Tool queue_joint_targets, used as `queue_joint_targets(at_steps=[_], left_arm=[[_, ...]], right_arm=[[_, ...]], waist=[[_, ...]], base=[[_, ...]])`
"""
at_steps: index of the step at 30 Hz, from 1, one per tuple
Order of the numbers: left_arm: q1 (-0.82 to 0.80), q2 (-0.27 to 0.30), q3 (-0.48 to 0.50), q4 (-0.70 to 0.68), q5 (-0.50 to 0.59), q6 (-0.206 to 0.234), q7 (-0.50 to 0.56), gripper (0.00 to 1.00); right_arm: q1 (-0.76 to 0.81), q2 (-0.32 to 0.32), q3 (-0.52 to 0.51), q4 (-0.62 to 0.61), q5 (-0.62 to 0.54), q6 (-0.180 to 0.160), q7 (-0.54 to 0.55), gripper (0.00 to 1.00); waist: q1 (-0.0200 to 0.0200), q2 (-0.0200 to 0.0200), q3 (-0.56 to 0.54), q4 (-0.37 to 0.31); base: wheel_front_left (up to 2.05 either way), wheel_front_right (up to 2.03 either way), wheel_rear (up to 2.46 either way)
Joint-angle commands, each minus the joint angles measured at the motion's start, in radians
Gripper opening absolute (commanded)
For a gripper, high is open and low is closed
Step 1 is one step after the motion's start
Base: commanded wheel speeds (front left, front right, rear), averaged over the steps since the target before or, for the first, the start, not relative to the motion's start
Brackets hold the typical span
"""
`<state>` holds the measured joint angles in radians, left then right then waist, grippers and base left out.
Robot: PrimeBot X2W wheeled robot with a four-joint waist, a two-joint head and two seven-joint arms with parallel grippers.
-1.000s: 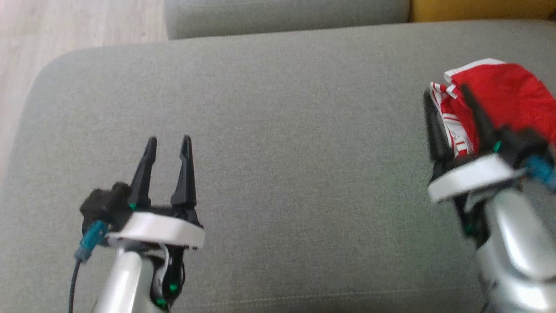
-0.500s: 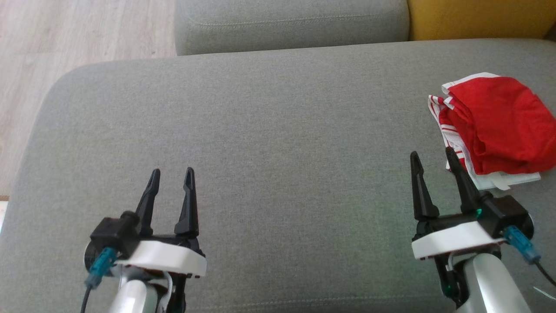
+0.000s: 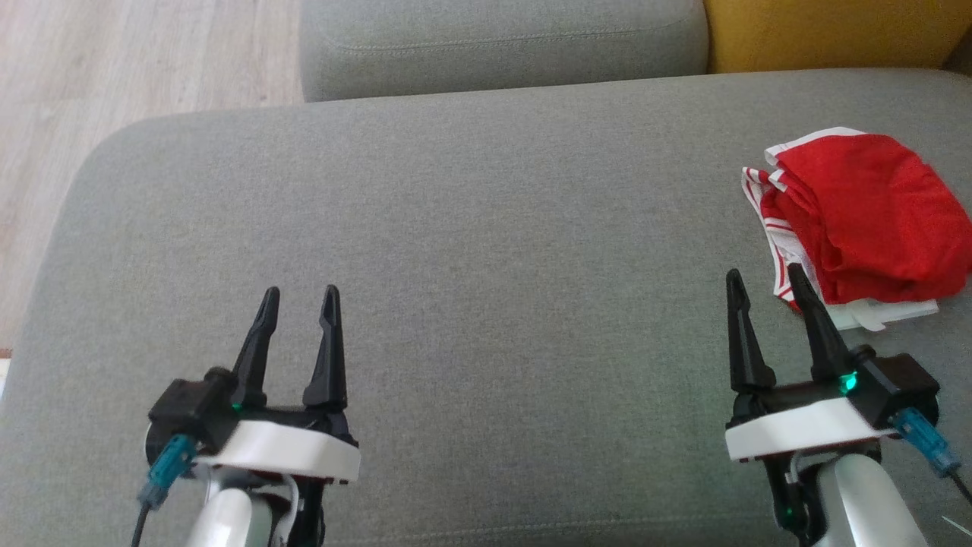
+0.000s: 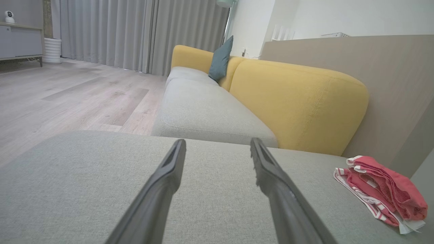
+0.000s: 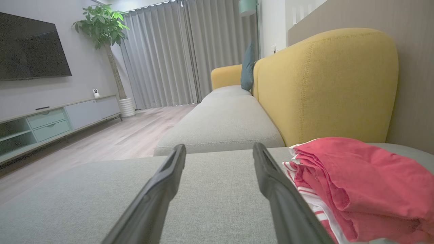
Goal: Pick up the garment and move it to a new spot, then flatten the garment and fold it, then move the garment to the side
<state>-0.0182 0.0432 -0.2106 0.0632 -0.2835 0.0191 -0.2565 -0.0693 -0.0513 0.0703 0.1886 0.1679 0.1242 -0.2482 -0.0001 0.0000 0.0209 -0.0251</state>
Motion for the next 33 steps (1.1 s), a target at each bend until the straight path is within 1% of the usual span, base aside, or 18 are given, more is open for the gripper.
queue_joint_targets(at_steps=[1, 14, 20, 21, 24, 33], left_arm=[[-0.018, 0.007, 0.038, -0.042, -0.006, -0.005, -0.005, 1.00], [-0.006, 0.007, 0.050, -0.057, -0.027, -0.021, -0.005, 1.00], [-0.005, 0.007, 0.060, -0.066, -0.035, -0.008, -0.005, 1.00], [0.019, 0.000, 0.027, -0.030, -0.030, -0.010, 0.000, 0.00], [0.027, -0.002, 0.025, 0.005, -0.035, -0.011, 0.001, 0.00], [0.020, 0.006, 0.038, 0.014, -0.137, -0.019, 0.021, 0.00]], right_arm=[[-0.022, 0.001, 0.021, -0.039, 0.008, 0.007, -0.013, 1.00], [-0.014, 0.001, 0.028, -0.050, 0.017, 0.007, -0.013, 1.00], [-0.015, 0.001, 0.029, -0.050, 0.024, 0.007, -0.013, 1.00], [0.000, 0.001, 0.004, -0.014, 0.019, 0.000, 0.000, 0.00], [0.007, 0.001, 0.007, 0.019, 0.024, 0.000, 0.002, 0.00], [0.005, -0.005, 0.001, 0.020, 0.136, 0.000, 0.022, 0.00]], waist=[[0.0001, 0.0000, -0.002, -0.002], [0.0001, 0.0000, -0.005, -0.006], [0.0001, 0.0000, -0.001, -0.004], [0.0001, 0.0000, -0.001, -0.005], [0.0001, 0.0000, 0.000, -0.004], [0.0001, 0.0000, -0.001, -0.002]], base=[[0.00, 0.00, 0.00], [0.00, 0.00, 0.00], [0.00, 0.00, 0.00], [0.00, 0.00, 0.00], [0.00, 0.00, 0.00], [0.00, 0.00, 0.00]])
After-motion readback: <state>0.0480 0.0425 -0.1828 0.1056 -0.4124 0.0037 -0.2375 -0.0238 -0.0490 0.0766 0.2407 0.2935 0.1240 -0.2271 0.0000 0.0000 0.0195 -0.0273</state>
